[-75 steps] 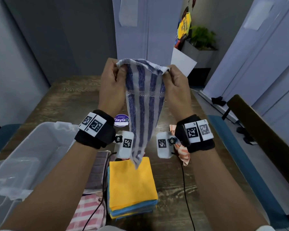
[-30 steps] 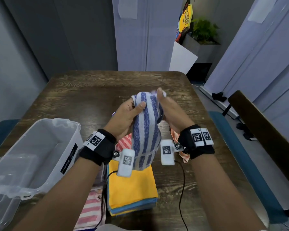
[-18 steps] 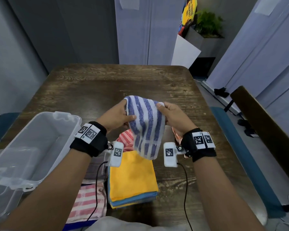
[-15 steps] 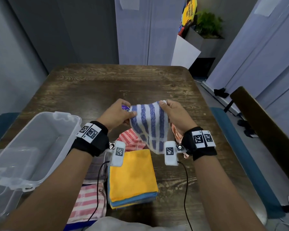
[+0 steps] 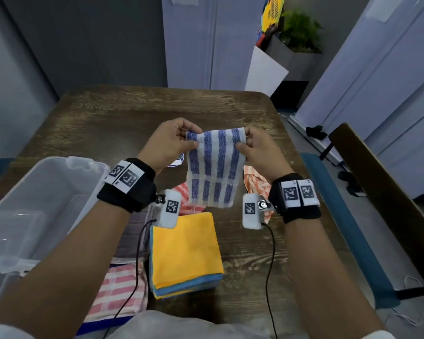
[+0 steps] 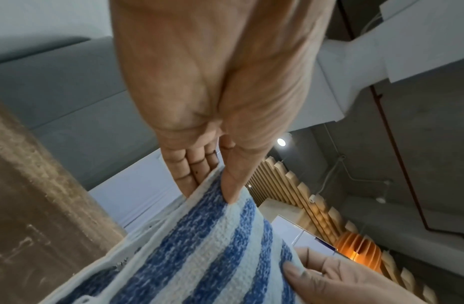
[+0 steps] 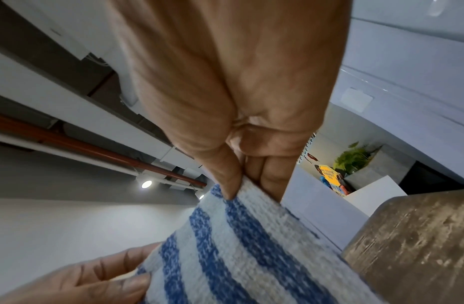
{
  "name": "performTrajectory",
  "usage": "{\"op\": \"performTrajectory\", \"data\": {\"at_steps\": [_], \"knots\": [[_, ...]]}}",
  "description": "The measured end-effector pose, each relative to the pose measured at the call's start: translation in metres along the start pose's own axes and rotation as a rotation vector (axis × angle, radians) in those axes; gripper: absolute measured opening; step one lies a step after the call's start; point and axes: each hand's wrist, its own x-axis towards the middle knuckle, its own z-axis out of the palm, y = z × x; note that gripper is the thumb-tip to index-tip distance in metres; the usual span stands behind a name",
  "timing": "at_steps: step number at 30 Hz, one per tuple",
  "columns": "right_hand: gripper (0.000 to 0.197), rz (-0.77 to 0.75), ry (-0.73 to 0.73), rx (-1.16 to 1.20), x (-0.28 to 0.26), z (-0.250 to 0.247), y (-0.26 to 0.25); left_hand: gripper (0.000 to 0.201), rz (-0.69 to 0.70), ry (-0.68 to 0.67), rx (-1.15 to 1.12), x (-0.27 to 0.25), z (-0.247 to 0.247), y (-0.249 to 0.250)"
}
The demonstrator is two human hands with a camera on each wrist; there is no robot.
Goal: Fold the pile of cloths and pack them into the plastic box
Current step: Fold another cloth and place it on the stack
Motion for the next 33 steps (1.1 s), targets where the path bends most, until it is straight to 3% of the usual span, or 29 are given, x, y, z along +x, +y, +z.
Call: {"op": "performTrajectory", "data": {"at_steps": [3,7,12,24,29,33], "knots": [[0.011,0.014,0.098,-0.033,0.002,0.001,0.005,0.02,0.035,0.034,0.065,0.003,0.003,-0.004],[0.042,-0.031,0.156,-0.045,0.003,0.002,0.008,0.021,0.051,0.056,0.167,0.006,0.005,-0.008],[0.011,-0.102,0.209,-0.077,0.005,0.002,0.006,0.015,0.086,0.073,0.324,0.009,0.004,-0.004],[0.007,-0.176,0.353,-0.171,-0.004,0.004,0.002,0.014,0.114,0.128,0.492,0.009,0.009,0.003],[0.009,-0.265,0.363,-0.274,-0.006,0.003,0.002,0.015,0.191,0.156,0.396,0.01,0.013,-0.002],[0.006,-0.255,0.297,-0.117,-0.006,0.005,-0.003,0.017,0.232,0.138,0.202,0.001,0.02,0.005]]}}
